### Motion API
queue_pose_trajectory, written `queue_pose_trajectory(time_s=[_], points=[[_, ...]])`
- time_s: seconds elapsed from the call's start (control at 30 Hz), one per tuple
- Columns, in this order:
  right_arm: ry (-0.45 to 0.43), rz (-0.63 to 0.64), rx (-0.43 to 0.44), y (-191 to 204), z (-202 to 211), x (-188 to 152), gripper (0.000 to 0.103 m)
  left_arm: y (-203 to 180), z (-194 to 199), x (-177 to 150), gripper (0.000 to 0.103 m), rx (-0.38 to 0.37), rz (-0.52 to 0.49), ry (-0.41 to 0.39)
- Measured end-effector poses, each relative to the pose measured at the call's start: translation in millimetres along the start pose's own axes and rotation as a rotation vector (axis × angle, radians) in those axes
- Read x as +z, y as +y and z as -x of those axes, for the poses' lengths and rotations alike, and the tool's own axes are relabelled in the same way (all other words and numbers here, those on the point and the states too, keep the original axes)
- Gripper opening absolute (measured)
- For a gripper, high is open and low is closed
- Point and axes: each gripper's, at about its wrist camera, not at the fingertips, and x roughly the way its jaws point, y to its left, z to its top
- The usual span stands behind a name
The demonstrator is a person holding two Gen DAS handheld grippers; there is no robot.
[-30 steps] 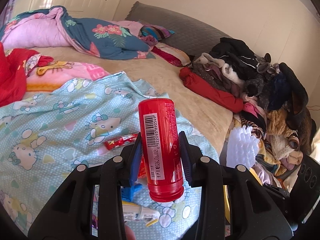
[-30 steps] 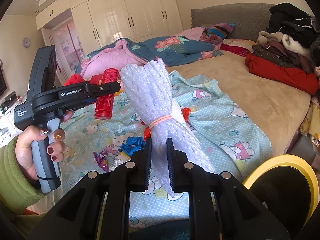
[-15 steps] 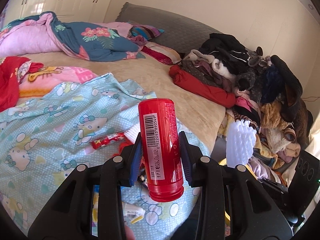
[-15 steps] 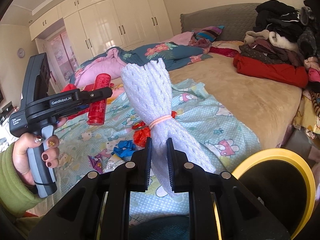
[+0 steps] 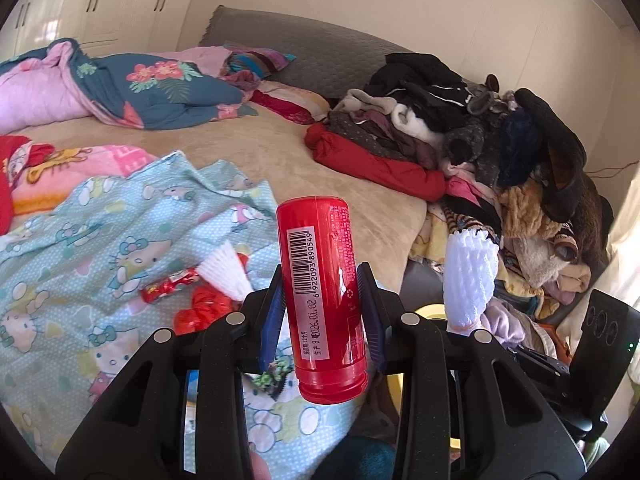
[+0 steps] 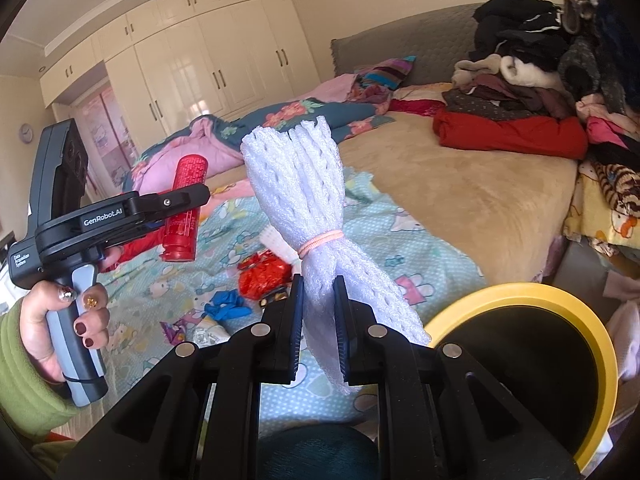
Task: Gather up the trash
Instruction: 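Carry the bottle and mesh bundle in both tools over the bin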
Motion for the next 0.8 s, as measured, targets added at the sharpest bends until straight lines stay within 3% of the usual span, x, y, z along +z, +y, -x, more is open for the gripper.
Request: queue_pose_trajectory(time_s=[0.8], points=[[-0.063,-0.136,-0.101,-65,43,-17,0.014,-79,-30,-25,0.028,-0.105,-0.142,0.076]])
